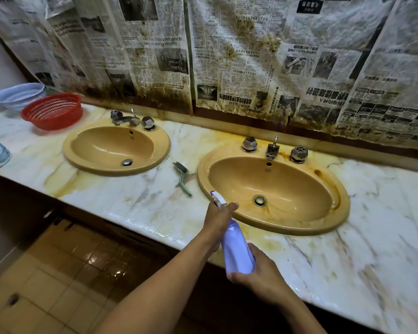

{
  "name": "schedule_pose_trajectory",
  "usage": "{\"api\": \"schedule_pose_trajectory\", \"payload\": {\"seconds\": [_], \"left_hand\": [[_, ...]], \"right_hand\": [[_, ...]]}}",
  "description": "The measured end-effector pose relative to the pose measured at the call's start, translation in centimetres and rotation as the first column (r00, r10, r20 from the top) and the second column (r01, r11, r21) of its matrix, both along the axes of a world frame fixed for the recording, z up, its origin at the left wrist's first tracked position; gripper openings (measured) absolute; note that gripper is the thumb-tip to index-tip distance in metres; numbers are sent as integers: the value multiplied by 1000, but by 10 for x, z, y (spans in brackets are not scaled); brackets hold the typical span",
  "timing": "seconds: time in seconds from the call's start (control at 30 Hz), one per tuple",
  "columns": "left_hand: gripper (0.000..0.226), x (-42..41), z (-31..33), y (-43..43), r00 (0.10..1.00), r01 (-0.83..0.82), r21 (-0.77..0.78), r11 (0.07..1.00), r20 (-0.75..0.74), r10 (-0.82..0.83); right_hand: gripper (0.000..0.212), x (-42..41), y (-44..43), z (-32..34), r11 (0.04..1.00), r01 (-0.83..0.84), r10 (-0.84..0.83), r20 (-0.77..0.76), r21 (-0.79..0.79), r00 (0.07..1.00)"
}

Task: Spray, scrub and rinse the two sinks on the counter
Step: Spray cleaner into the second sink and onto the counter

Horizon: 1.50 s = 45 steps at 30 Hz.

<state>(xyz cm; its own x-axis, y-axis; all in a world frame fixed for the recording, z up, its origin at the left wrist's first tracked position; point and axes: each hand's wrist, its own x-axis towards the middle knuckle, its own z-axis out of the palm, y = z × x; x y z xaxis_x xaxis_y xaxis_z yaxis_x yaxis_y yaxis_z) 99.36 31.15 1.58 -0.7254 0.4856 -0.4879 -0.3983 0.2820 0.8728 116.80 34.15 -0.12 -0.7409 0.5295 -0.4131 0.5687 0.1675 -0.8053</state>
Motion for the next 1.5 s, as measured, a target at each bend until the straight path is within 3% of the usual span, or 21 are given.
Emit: {"api": "schedule_pose_trajectory", "payload": {"seconds": [0.33,0.5,0.63,0.8,0.93,1.07,1.2,1.37,1.5], "left_hand": [[21,9,-7,4,999,-34,-61,998,-23,33],[26,10,0,2,993,-75,-158,985,-102,59],[25,11,1,-1,993,-22,-90,996,-113,12],[26,8,1,-11,999,37,-24,999,-19,-37],[24,13,1,-19,996,67,-70,995,-50,-71],[35,20,2,-29,993,36,-177,984,-107,-56],[35,29,6,-33,994,16,-142,990,-107,-31],[28,40,14,-28,998,10,-101,995,-53,-16],[32,57,11,-23,995,8,-154,988,-99,-24]], "right_hand": [[71,6,-3,0,999,33,-33,36,-2,999],[77,3,-8,2,1000,15,-17,75,17,997],[76,6,-14,5,999,34,-34,45,0,998],[65,11,-28,7,997,77,-77,40,3,996],[67,16,-43,5,994,109,-110,46,19,993],[56,24,-57,6,991,123,-126,47,49,991],[52,30,-62,8,990,129,-130,28,58,991],[67,46,-53,12,996,90,-90,8,17,996],[56,65,-41,15,998,61,-61,16,4,998]]}}
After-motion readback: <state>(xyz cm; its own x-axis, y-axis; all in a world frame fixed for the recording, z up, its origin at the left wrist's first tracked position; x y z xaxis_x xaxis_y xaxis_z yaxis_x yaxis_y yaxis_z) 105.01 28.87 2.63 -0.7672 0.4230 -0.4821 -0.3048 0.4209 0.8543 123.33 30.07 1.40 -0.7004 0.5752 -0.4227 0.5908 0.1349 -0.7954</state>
